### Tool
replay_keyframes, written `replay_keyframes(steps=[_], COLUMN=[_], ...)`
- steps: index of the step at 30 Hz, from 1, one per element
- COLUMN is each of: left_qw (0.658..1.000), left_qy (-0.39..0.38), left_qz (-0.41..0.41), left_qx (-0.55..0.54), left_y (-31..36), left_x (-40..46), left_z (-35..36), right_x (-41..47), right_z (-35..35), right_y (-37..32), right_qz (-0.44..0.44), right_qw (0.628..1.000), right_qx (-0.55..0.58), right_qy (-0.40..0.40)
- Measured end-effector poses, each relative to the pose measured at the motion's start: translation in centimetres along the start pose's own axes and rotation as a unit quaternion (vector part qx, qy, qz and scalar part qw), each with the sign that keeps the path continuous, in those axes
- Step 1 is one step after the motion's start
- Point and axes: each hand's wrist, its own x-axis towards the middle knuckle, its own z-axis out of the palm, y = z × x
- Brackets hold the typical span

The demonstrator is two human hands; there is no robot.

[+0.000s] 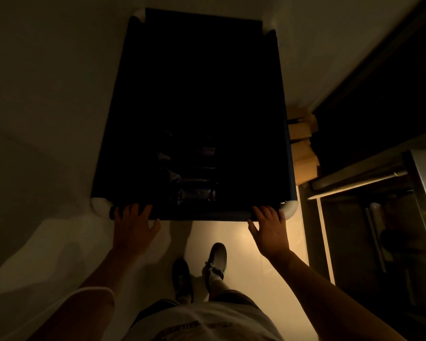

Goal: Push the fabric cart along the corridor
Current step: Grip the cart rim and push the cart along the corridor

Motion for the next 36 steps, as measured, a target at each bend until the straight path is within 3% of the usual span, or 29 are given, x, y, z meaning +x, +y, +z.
replay_keyframes(steps=[18, 26, 30, 36], left_qw=[0.999, 0.991, 0.992, 0.994], left_qy=[-0.009, 0.003, -0.041, -0.042], left_qz=[-0.033, -0.028, -0.031, -0.011], left_qx=[-0.034, -0.131, -0.118, -0.1], left_y=[1.1, 5.0, 6.3, 6.1], left_x=[-0.4, 0.3, 0.4, 0.3], left_z=[-1.2, -0.8, -0.6, -0.6], right_x=[0.5, 1.4, 1.7, 2.1], right_z=[0.5, 0.1, -0.3, -1.2], right_y=[1.2, 2.1, 2.4, 2.5], right_qz=[-0.041, -0.075, -0.077, -0.09], right_qw=[0.999, 0.997, 0.995, 0.993], right_qx=[0.013, 0.02, 0.027, 0.031], right_qy=[0.011, -0.021, -0.049, -0.067])
